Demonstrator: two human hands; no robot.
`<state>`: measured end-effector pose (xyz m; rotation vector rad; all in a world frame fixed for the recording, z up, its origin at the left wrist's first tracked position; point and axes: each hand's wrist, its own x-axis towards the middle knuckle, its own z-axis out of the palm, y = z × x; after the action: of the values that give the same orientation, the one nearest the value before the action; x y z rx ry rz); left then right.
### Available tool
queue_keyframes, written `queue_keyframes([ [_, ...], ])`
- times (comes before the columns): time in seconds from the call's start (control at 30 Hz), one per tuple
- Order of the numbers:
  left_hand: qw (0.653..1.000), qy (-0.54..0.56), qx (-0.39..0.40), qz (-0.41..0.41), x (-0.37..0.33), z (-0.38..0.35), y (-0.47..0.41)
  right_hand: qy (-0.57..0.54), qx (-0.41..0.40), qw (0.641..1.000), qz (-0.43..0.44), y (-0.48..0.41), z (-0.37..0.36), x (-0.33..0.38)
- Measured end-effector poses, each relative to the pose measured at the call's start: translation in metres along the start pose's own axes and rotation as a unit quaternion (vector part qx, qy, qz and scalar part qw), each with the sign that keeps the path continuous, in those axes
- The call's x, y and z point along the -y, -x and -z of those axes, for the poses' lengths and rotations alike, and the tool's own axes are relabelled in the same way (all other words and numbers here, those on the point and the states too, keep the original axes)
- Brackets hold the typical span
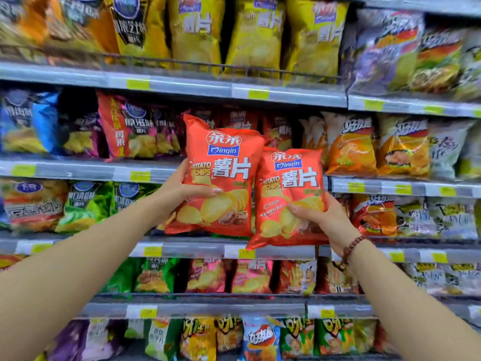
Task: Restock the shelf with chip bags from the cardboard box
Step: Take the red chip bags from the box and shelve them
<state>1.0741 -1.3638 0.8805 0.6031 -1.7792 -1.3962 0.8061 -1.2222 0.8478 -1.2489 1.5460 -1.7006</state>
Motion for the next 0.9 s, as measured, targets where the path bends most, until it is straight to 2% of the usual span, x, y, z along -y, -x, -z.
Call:
queue_keyframes([
  [0.2, 1.000, 0.021, 0.003, -0.015, -0.016, 0.000, -0.031, 0.022, -0.017, 0.999, 0.015, -0.032, 0.011, 0.023],
  [0.9, 0.999, 0.012, -0.030, 0.004, -0.028, -0.037, -0.154, 0.009, 0.029, 0.999, 0.011, -0.183, 0.071, 0.049],
])
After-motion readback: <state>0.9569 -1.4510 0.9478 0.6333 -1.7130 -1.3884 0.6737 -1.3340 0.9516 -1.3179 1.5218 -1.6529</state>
